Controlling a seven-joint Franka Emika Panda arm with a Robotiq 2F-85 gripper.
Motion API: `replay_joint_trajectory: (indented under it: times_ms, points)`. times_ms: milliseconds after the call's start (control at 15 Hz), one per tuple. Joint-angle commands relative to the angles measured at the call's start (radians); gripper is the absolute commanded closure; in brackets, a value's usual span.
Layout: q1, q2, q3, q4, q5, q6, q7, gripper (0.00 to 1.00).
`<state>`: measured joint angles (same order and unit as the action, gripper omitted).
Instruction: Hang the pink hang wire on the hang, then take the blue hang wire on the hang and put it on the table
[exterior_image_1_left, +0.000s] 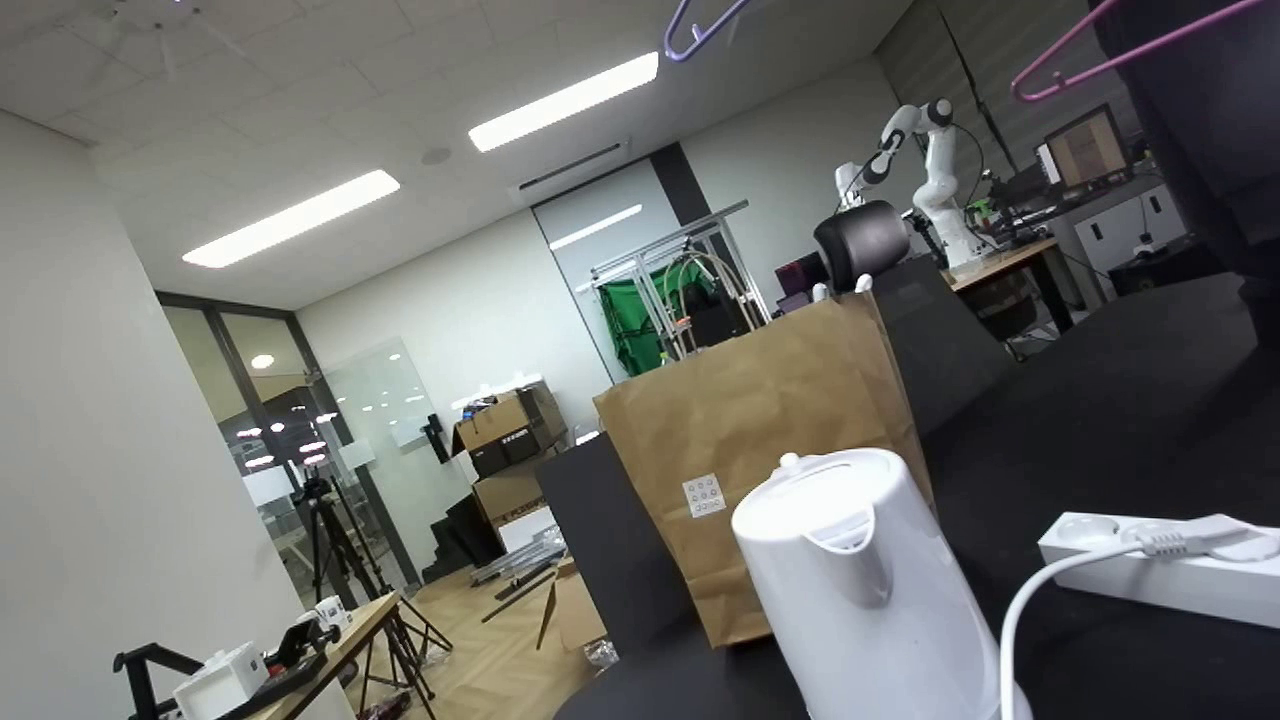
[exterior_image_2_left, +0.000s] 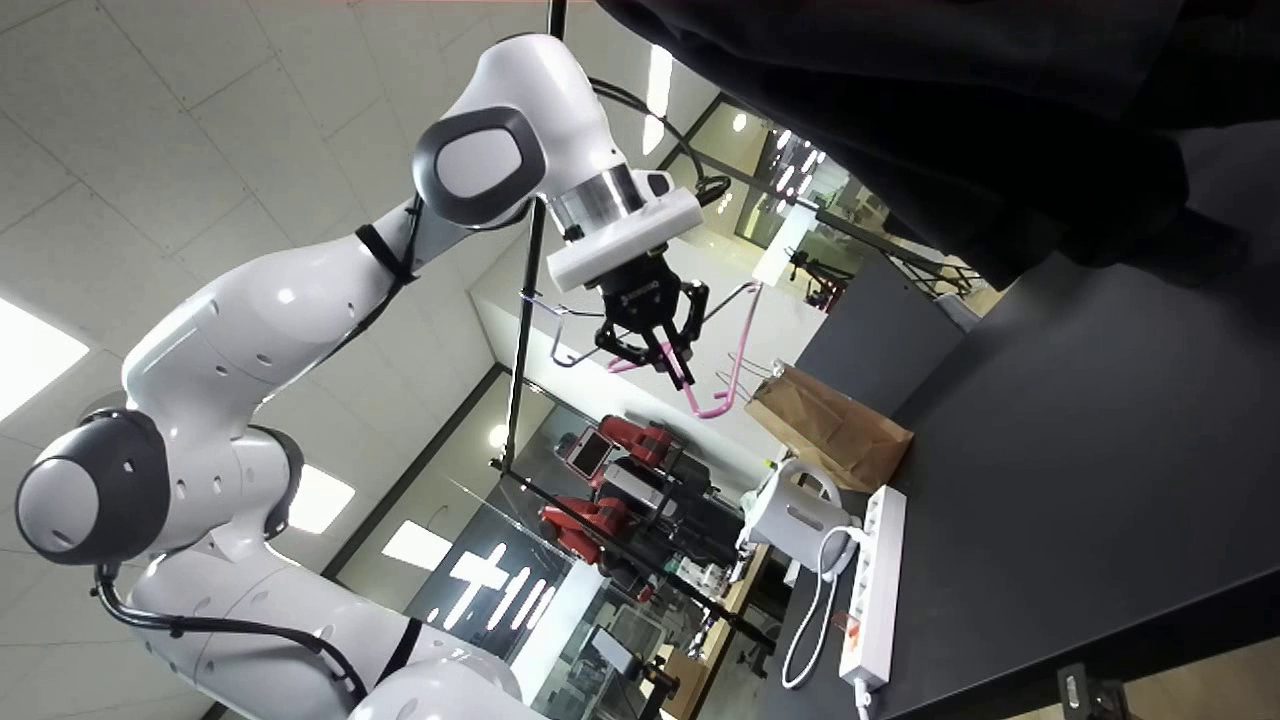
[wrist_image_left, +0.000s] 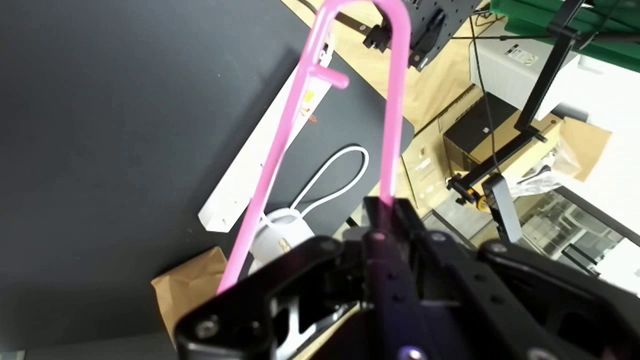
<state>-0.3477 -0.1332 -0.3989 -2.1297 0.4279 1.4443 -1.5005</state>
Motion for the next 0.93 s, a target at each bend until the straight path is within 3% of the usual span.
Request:
replay_joint_trajectory:
  times_ms: [0, 133, 200, 867]
  points:
    - [0.006, 0.030, -0.009, 0.128, 0.084, -0.100, 0.041, 0.98]
    - [0.007, 0.043, -0.007, 0.180, 0.112, -0.134, 0.052, 0.98]
    - [0.003, 0.012, -0.004, 0.106, 0.087, -0.086, 0.013, 0.92]
    - [0.002, 0.035, -0.002, 0.149, 0.102, -0.110, 0.018, 0.92]
